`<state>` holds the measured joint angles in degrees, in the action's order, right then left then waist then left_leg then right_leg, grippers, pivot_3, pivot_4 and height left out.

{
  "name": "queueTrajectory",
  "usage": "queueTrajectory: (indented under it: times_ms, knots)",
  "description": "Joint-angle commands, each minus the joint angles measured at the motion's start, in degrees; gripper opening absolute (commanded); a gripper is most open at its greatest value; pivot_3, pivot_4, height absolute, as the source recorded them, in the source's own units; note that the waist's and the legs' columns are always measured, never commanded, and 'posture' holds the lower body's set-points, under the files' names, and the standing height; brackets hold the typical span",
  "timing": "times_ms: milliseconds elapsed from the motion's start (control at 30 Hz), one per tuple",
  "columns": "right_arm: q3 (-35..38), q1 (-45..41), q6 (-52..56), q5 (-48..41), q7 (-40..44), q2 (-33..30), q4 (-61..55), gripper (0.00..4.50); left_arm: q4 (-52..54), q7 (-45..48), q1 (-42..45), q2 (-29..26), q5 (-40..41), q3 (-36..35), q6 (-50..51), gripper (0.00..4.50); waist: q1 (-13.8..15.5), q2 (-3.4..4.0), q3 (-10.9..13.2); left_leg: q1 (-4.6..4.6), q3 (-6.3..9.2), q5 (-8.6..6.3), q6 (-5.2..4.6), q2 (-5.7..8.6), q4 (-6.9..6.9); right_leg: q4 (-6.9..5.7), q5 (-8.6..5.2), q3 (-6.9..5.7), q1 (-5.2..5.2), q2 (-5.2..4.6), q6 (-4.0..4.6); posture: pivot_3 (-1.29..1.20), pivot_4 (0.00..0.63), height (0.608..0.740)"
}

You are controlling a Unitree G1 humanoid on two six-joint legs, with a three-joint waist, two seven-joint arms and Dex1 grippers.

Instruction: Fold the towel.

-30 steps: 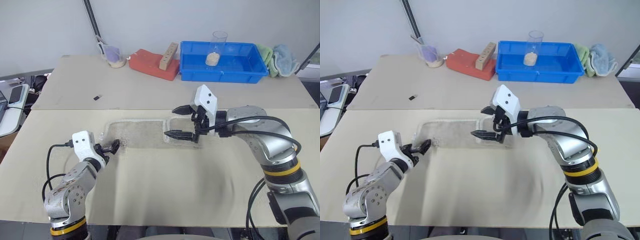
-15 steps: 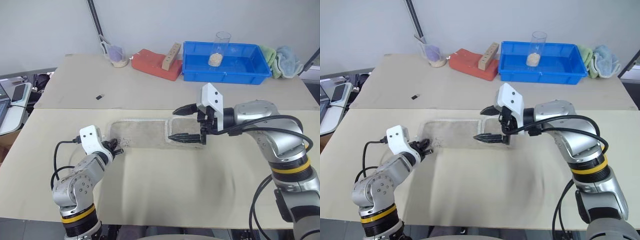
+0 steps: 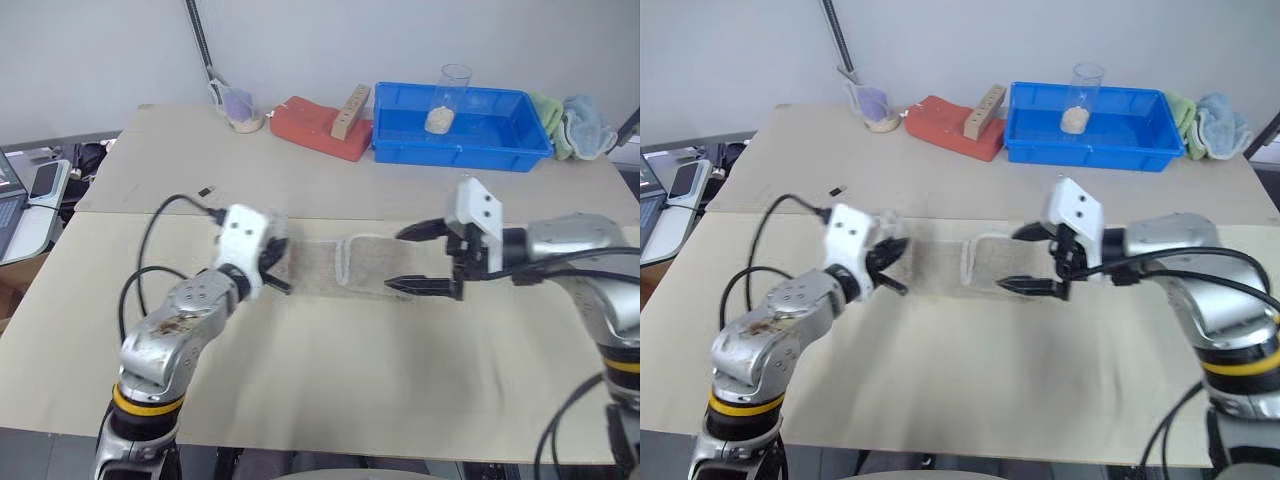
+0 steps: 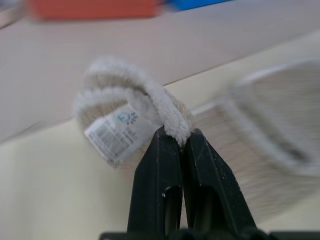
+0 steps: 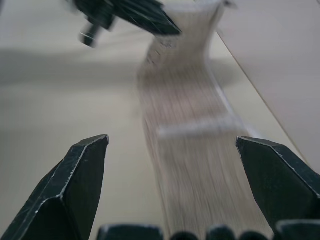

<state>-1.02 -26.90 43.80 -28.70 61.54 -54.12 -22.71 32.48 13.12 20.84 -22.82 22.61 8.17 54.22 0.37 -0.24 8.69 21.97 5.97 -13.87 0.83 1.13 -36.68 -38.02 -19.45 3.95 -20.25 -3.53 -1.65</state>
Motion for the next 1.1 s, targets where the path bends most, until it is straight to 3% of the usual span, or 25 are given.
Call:
queueTrajectory:
  times_ms: [33, 233, 433, 533, 633, 767, 800, 1000, 1100]
  knots:
    - [5.7, 4.0, 1.0, -2.1, 0.7, -3.5, -3.9, 4.50, -2.6, 4.6, 3.6, 0.6, -2.8, 6.6, -6.0, 0.06, 0.1, -0.01, 0.0, 0.01, -0.01, 0.00, 0.00, 0.00, 0.00, 0.00, 0.00, -0.01, 0.00, 0.04, 0.00, 0.00, 0.150, 0.740]
    - [12.2, 10.7, 5.2, -5.4, -3.0, -5.1, -9.4, 4.50, -17.3, 8.2, 9.9, 8.3, -10.0, 16.9, -17.3, 0.06, -0.4, -0.14, 0.1, -0.01, -0.11, 0.01, -0.02, -0.02, -0.01, -0.02, 0.00, 0.01, 0.06, 0.12, 0.00, 0.00, 0.150, 0.740]
    - [15.3, 13.6, 8.1, -7.8, -6.1, -5.2, -12.5, 4.50, -24.7, 11.2, 10.7, 12.8, -12.7, 18.7, -23.4, 0.06, -0.5, -0.26, 0.2, 0.02, -0.15, 0.01, -0.03, -0.03, -0.03, -0.01, 0.00, 0.03, 0.05, 0.12, 0.00, 0.00, 0.150, 0.740]
    - [17.0, 15.2, 9.4, -8.7, -7.8, -5.0, -13.8, 4.50, -25.3, 14.8, 11.1, 14.6, -11.8, 18.9, -25.3, 0.97, -0.3, -0.27, 0.2, 0.02, -0.14, 0.01, -0.03, 0.00, -0.08, -0.02, 0.00, 0.02, 0.06, 0.10, 0.00, 0.00, 0.150, 0.740]
    - [18.2, 16.0, 10.4, -9.7, -9.5, -4.6, -14.3, 4.50, -23.0, 17.6, 10.6, 14.1, -10.8, 17.4, -25.6, 2.42, -0.2, -0.27, 0.2, 0.05, -0.14, 0.01, -0.03, 0.01, -0.10, -0.01, 0.00, 0.02, 0.06, 0.09, 0.00, 0.00, 0.150, 0.740]
    - [18.3, 15.8, 10.1, -9.5, -11.8, -3.9, -13.1, 4.50, -18.4, 23.4, 9.9, 9.5, -8.4, 13.7, -26.2, 4.27, -0.5, -0.25, 0.2, 0.01, -0.15, 0.01, -0.03, -0.03, -0.09, -0.03, 0.00, 0.02, 0.06, 0.12, 0.00, 0.00, 0.150, 0.740]
    - [17.8, 15.1, 9.9, -9.3, -12.7, -3.4, -12.5, 4.50, -17.4, 24.9, 10.0, 7.8, -7.9, 12.3, -26.7, 4.46, -0.6, -0.25, 0.2, 0.00, -0.15, 0.01, -0.03, -0.04, -0.09, -0.05, 0.00, 0.02, 0.06, 0.13, 0.00, 0.00, 0.150, 0.740]
    - [12.5, 9.3, 9.3, -7.2, -18.6, 1.9, -8.5, 4.50, -15.8, 34.1, 10.3, -2.6, -4.1, 4.0, -30.4, 4.46, -1.3, -0.04, 0.0, -0.07, -0.11, 0.01, -0.03, -0.07, -0.06, -0.06, 0.00, 0.02, 0.05, 0.15, 0.00, 0.00, 0.150, 0.740]
    - [6.5, 4.0, 8.4, -3.0, -24.3, 8.6, -2.7, 4.50, -16.0, 44.2, 9.5, -10.8, 0.7, -1.5, -31.1, 4.46, -1.6, -0.04, 0.0, -0.08, -0.09, 0.01, -0.03, -0.09, -0.04, -0.06, 0.00, 0.00, 0.03, 0.17, 0.00, 0.00, 0.150, 0.740]
